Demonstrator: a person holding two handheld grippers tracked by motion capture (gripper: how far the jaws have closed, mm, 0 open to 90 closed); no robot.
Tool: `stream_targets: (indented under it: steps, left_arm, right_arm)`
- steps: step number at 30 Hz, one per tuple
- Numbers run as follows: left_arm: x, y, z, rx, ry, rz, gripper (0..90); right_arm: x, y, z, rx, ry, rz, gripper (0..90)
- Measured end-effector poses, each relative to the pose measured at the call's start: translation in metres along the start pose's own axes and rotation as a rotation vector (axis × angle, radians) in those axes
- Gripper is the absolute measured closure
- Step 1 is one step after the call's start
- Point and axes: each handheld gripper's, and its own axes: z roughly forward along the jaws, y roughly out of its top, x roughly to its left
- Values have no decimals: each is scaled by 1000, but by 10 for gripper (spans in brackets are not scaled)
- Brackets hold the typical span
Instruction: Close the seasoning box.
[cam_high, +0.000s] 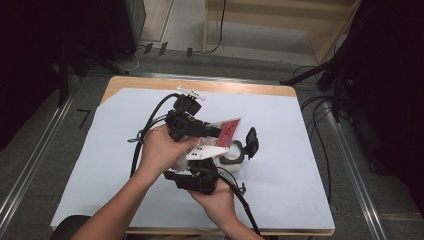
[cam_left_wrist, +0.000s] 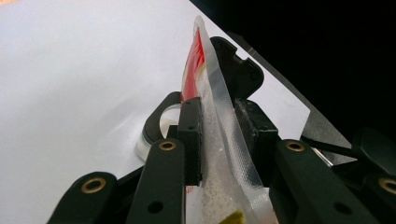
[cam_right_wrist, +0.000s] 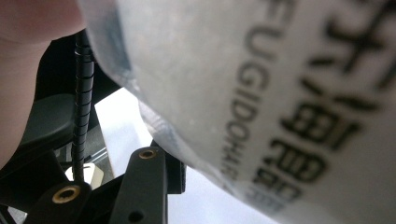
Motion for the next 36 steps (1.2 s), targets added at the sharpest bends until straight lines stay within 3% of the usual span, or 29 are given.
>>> stream_targets:
  steps: [36]
  left_arm:
    - [1, 4, 0, 12, -11, -5, 740]
  right_arm:
    - [0, 3, -1, 7, 1, 10, 637]
